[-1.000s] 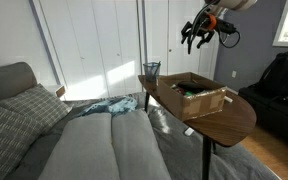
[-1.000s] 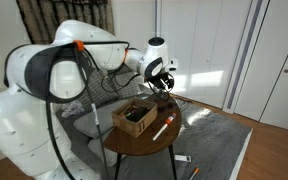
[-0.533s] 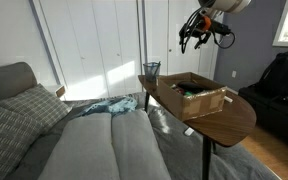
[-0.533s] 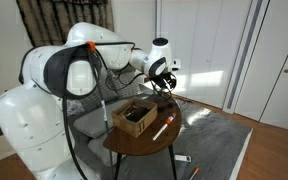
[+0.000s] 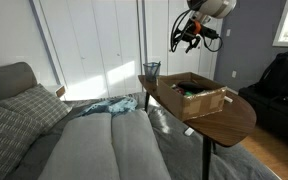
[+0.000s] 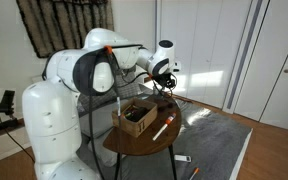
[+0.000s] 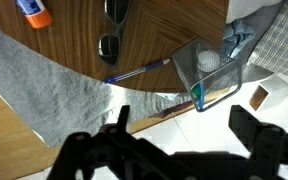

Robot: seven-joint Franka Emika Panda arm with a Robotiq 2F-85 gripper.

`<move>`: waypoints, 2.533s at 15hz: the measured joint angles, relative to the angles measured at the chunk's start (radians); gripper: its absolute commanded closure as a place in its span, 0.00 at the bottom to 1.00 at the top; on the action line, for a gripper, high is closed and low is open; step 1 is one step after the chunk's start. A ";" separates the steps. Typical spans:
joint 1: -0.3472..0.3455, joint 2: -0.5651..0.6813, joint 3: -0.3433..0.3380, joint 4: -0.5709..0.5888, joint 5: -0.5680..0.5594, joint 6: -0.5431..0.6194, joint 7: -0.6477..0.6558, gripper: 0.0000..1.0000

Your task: Put the pen inside the box

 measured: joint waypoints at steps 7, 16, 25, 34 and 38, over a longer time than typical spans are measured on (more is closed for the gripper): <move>0.008 0.282 0.016 0.335 -0.024 -0.107 0.031 0.00; 0.016 0.364 0.030 0.465 -0.116 -0.378 0.042 0.00; 0.061 0.511 0.032 0.757 -0.280 -0.468 0.034 0.00; 0.061 0.544 0.031 0.766 -0.280 -0.465 0.036 0.53; 0.061 0.544 0.032 0.767 -0.279 -0.450 0.036 0.80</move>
